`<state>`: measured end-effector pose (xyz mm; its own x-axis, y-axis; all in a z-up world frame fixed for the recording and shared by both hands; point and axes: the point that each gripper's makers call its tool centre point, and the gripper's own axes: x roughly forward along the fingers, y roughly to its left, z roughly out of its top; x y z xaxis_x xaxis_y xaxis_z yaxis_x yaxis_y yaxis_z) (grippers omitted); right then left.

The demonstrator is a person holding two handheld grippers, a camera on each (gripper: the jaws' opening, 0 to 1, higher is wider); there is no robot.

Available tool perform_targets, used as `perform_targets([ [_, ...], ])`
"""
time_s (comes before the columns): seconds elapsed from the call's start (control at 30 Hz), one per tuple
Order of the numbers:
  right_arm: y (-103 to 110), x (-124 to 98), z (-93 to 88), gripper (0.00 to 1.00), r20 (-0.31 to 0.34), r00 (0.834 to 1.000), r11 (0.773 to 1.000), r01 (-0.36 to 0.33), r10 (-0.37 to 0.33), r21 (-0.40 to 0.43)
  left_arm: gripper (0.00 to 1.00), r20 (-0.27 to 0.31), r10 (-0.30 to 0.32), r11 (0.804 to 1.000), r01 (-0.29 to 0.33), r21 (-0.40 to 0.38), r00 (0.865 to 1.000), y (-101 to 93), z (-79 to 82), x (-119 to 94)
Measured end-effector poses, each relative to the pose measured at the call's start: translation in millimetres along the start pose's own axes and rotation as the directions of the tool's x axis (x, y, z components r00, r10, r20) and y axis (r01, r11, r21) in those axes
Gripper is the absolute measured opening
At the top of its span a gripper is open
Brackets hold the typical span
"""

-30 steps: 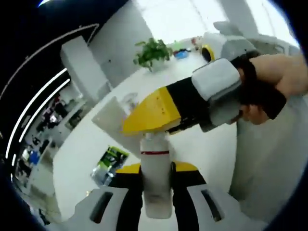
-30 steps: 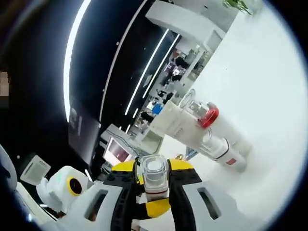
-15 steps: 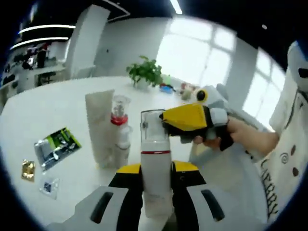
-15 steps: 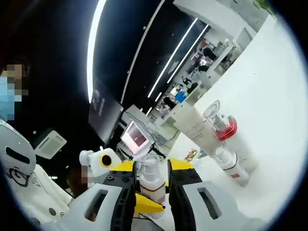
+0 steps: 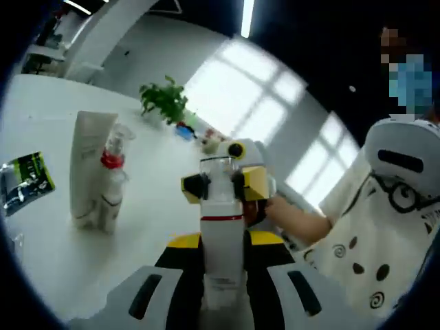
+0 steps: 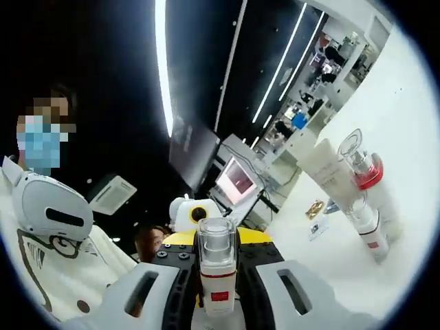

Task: Arrange the skincare products in the storage area until every visible bottle or jar stands upright without overlapping.

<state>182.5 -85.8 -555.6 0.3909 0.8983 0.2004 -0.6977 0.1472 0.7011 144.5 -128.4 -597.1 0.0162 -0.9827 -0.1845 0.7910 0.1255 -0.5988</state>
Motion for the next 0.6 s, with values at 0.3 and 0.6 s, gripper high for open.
perform_targets([
  [0.3, -30, 3, 0.8, 0.18, 0.024, 0.977, 0.973, 0.213, -0.212, -0.094, 0.22, -0.029, 0.223, 0.961, -0.214, 0.173, 0.974, 36.5, -1.3, -4],
  [0.6, -54, 6, 6.5, 0.19, 0.143, 0.910, 0.905, 0.407, -0.390, -0.122, 0.23, -0.039, 0.519, 0.805, -0.474, 0.357, 0.854, 74.5, 1.0, -9],
])
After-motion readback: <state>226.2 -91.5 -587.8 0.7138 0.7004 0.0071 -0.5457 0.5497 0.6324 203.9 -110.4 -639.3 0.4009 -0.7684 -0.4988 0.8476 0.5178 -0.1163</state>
